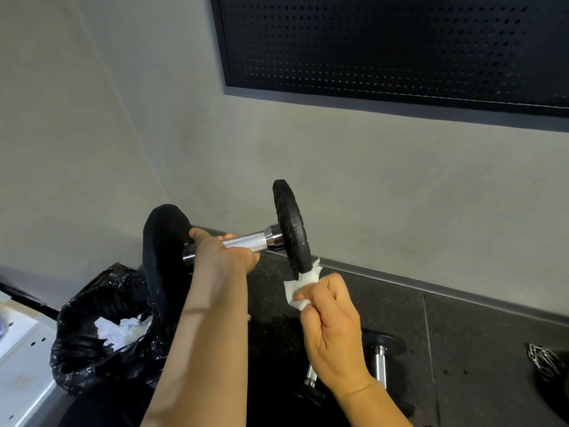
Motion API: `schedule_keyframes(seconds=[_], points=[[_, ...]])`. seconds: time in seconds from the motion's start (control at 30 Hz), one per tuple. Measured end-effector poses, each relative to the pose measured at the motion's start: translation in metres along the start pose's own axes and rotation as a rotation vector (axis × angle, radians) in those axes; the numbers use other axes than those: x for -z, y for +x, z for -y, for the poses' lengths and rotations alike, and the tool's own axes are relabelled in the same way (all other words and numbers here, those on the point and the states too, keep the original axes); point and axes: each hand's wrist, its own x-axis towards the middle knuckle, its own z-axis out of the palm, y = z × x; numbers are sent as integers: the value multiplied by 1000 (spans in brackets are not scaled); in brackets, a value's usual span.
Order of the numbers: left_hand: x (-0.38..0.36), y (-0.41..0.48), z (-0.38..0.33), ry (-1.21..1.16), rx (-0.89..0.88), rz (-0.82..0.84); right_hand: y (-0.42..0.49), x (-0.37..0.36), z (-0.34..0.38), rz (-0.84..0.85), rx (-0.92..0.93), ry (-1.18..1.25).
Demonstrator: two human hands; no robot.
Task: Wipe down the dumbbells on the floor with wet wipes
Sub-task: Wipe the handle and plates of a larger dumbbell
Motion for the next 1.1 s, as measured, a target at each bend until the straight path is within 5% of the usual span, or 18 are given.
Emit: schedule_keyframes(seconds=[0.3, 0.43, 0.77, 1.1], points=[[-3, -17, 5, 5, 22, -38, 9, 16, -9, -78, -409, 257], [2, -20, 7, -5, 16, -56, 25, 36, 24, -181, -324, 409], [16, -30, 24, 39, 104, -8, 70, 21, 67, -78, -109, 432], [15, -46, 42, 67, 67, 57, 121, 21, 16, -201, -321, 226]])
